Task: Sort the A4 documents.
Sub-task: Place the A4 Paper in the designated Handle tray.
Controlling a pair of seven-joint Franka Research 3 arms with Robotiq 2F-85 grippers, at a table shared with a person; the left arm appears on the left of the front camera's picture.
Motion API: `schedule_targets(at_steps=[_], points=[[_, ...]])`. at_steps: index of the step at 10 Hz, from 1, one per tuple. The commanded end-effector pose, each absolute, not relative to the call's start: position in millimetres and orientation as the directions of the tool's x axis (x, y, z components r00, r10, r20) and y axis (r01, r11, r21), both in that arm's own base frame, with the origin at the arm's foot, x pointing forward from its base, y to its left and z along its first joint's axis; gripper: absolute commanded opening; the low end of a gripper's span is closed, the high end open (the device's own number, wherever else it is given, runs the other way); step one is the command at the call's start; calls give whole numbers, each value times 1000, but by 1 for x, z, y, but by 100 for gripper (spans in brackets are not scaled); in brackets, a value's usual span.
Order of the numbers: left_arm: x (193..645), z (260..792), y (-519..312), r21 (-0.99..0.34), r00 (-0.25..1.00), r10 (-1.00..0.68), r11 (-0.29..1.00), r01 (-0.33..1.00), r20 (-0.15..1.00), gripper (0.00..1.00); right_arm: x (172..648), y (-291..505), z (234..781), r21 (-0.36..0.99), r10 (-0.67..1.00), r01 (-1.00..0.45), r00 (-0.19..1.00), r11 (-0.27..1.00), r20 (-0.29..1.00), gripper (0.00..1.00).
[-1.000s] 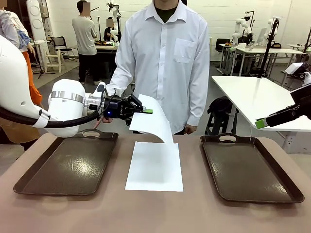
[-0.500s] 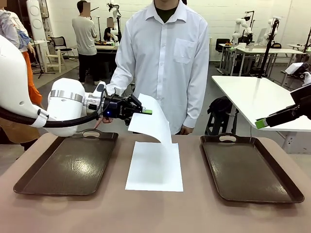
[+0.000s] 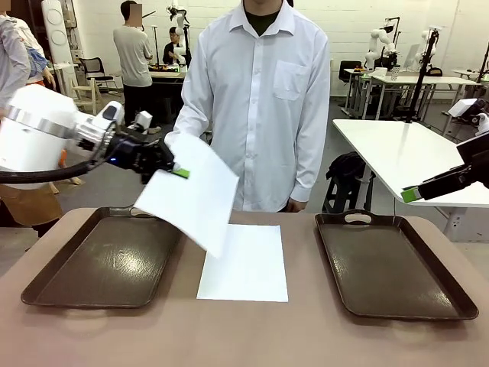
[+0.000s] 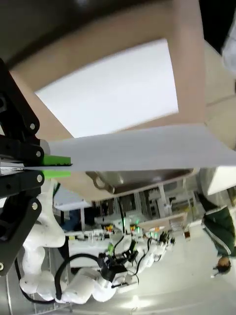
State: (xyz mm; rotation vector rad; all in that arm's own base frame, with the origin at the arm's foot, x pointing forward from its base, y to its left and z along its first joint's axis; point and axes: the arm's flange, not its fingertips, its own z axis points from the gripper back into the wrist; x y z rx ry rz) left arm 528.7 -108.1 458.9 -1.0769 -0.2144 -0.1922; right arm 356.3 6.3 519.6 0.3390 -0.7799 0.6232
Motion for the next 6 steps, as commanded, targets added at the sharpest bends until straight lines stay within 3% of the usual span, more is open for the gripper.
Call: schedule_targets(at_steps=[1, 6], points=[[523, 461, -79, -811, 979, -54, 551, 195, 199, 1, 356, 6, 519, 60, 393, -635, 547, 770, 739, 100], [532, 456, -40, -757, 980, -92, 623, 196, 178, 1, 356, 6, 519, 60, 393, -635, 547, 770, 739, 100]])
